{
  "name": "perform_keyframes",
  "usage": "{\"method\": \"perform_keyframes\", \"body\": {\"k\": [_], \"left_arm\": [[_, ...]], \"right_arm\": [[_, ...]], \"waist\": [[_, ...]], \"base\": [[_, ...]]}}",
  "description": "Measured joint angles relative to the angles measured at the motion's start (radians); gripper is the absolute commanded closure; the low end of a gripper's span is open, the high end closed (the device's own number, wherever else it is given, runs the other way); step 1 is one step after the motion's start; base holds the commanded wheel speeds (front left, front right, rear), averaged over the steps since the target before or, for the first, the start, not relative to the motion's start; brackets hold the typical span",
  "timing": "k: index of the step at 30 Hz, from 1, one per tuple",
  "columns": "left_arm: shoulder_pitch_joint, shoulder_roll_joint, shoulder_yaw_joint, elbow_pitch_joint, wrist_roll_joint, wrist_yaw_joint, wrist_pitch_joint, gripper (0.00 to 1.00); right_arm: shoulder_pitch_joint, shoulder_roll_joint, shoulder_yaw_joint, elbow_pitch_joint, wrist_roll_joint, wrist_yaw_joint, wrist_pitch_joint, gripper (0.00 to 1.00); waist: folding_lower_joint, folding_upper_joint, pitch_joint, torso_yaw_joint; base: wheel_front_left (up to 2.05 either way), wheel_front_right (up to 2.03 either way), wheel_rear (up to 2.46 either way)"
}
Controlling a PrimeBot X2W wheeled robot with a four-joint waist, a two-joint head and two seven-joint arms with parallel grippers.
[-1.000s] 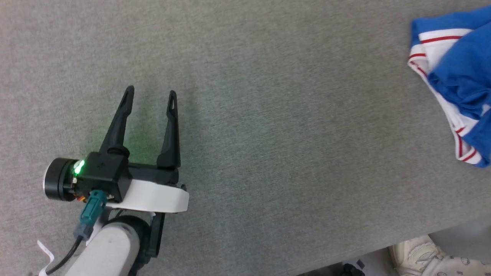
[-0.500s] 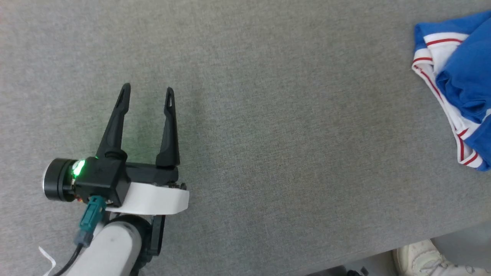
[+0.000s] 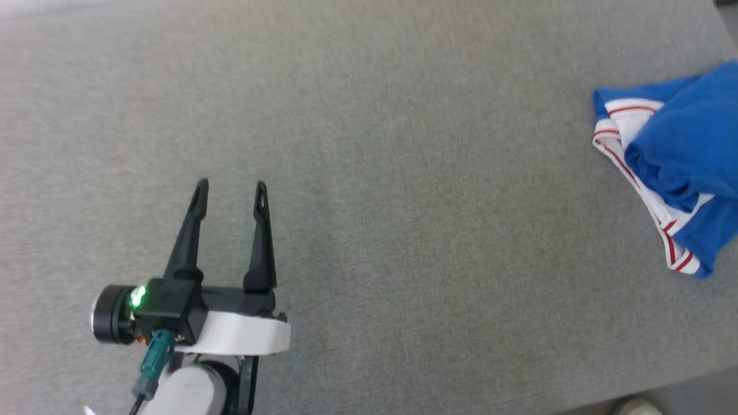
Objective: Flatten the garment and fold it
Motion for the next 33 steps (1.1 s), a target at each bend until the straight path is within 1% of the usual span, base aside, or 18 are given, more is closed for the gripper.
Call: {"method": "perform_keyframes", "body": {"k": [5,8,13,14,20,24,25,26,29,33], "left_arm": [[0.045,-0.017,0.013,0.025,-0.026,-0.005,-0.014,0.0],[0.067,-0.02,0.024,0.029,-0.029,-0.004,-0.019,0.0],[0.1,-0.021,0.031,0.039,-0.031,-0.01,-0.026,0.0],[0.112,-0.022,0.038,0.04,-0.036,-0.013,-0.026,0.0],[0.131,-0.018,0.041,0.073,-0.026,-0.026,-0.027,0.0],[0.14,-0.018,0.039,0.1,-0.014,-0.026,-0.027,0.0],[0.144,-0.021,0.044,0.106,-0.014,-0.025,-0.027,0.0],[0.144,-0.021,0.044,0.106,-0.014,-0.025,-0.027,0.0],[0.172,-0.027,0.064,0.117,-0.022,-0.024,-0.027,0.0],[0.187,-0.041,0.082,0.126,-0.037,-0.026,-0.027,0.0]], "right_arm": [[0.156,0.08,-0.048,-0.155,0.017,0.0,-0.023,0.0],[0.237,0.15,-0.084,-0.258,0.007,0.0,-0.028,0.0],[0.347,0.255,-0.12,-0.416,-0.048,0.0,-0.016,0.0],[0.38,0.29,-0.122,-0.47,-0.058,0.0,-0.005,0.0],[0.46,0.364,-0.152,-0.618,-0.11,0.0,0.008,0.0],[0.529,0.423,-0.191,-0.692,-0.148,0.0,0.001,0.0],[0.556,0.448,-0.207,-0.716,-0.167,0.0,-0.011,0.0],[0.556,0.448,-0.207,-0.716,-0.167,0.0,-0.011,0.0],[0.59,0.489,-0.216,-0.749,-0.213,0.0,-0.049,0.0],[0.607,0.511,-0.218,-0.749,-0.246,0.0,-0.089,0.0]], "waist": [[-0.0001,0.0,-0.077,0.026],[-0.0001,0.0,-0.122,0.043],[0.0,0.0,-0.191,0.075],[0.0,0.0,-0.216,0.088],[0.0001,0.0,-0.279,0.129],[0.0001,0.0,-0.311,0.16],[0.0001,0.0,-0.324,0.176],[0.0001,0.0,-0.324,0.176],[0.0001,0.0,-0.345,0.202],[0.0002,0.0,-0.354,0.217]], "base": [[0.0,0.0,0.0],[0.0,0.0,0.0],[0.0,0.0,0.0],[0.0,0.0,0.0],[0.0,0.0,0.0],[0.0,0.0,0.0],[0.0,0.0,0.0],[0.0,0.0,0.0],[0.0,0.0,0.0],[0.0,0.0,0.0]]}}
